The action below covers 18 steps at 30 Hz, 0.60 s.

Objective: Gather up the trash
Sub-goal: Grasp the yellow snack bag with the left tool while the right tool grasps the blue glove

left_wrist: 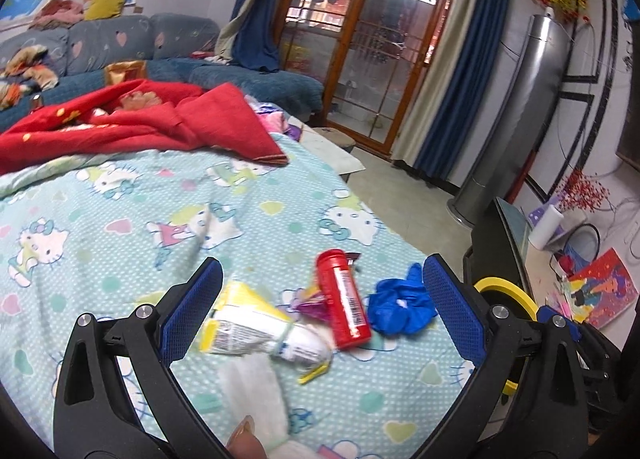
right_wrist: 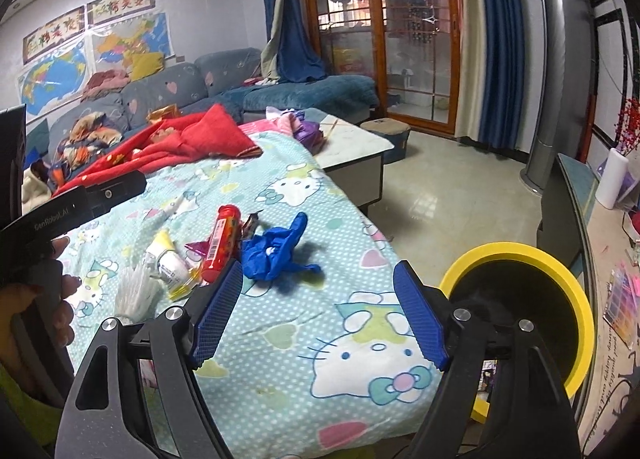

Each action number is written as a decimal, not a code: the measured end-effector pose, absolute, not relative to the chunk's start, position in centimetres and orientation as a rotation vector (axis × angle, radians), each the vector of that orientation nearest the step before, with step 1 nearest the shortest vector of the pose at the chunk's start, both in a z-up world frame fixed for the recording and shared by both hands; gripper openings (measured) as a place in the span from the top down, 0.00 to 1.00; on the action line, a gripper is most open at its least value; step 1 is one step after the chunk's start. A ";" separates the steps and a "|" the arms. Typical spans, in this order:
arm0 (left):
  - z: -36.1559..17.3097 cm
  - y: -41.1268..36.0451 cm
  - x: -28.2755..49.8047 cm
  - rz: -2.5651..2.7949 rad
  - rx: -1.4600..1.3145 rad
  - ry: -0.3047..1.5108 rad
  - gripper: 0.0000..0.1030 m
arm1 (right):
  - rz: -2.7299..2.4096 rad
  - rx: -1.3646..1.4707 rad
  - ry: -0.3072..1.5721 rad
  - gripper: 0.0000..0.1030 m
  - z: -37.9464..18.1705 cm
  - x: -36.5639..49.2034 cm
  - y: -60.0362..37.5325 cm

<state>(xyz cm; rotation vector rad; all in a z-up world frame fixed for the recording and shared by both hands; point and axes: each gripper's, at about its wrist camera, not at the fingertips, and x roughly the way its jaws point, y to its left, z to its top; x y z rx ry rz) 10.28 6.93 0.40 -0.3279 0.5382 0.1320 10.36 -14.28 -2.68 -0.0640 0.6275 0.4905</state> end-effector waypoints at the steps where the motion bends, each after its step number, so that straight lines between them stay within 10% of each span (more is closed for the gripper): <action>1: 0.3 7.4 10.2 0.137 -0.333 0.538 0.11 | 0.493 -0.063 0.631 0.27 -2.8 10.5 -14.1; 11: -1.0 13.5 9.6 0.167 -0.440 0.575 0.11 | 0.516 -0.051 0.691 0.27 -4.0 12.7 -11.7; 18: -4.3 16.4 10.0 0.110 -0.560 0.678 0.37 | 0.508 -0.057 0.709 0.27 -4.7 14.1 -10.3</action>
